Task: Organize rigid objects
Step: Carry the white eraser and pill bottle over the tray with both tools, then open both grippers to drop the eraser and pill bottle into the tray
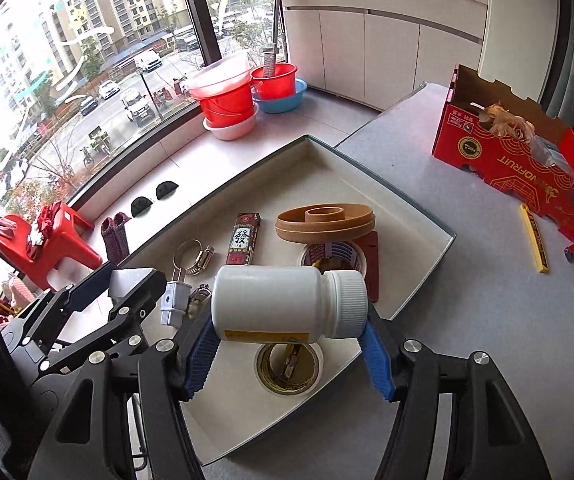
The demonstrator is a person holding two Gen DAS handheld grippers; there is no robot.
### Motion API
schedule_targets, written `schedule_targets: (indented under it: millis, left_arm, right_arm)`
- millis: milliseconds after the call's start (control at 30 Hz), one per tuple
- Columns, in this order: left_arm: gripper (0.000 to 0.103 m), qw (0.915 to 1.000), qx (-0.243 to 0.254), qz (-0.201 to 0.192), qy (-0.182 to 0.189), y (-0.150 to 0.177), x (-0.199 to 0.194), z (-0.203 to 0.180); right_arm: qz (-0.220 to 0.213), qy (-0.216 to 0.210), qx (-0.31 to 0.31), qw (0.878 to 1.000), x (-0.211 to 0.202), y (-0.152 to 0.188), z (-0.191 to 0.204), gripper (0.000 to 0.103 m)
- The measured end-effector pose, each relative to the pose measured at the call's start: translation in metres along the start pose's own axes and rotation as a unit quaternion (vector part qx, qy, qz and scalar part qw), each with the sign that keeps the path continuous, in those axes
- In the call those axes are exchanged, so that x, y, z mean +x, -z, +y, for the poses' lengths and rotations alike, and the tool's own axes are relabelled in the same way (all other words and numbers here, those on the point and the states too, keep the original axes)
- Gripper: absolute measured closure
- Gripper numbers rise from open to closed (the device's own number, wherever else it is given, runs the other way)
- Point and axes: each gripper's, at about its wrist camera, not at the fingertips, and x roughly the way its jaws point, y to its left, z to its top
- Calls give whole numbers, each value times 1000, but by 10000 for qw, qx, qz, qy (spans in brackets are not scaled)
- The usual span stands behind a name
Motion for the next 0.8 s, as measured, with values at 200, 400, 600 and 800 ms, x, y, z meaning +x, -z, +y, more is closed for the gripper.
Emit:
schedule_targets:
  millis: [200,400,600,800]
  left_arm:
    - [47,10000,-2,74,-44,-4,9,0]
    - [47,9999,31,128,-26,-3,13,-4]
    - [47,9997,81,210,3,-1,18,-7]
    - [47,9995,125,288,24,1,22,-11]
  right_arm:
    - [62,-29,30,10000,9,-3,0,39]
    - [107,-21,16,9999,13,-3,2,39]
    - [159,14,-8,9999,17,-3,2,39]
    - [209,30,-10,9998,20,-2,1,39]
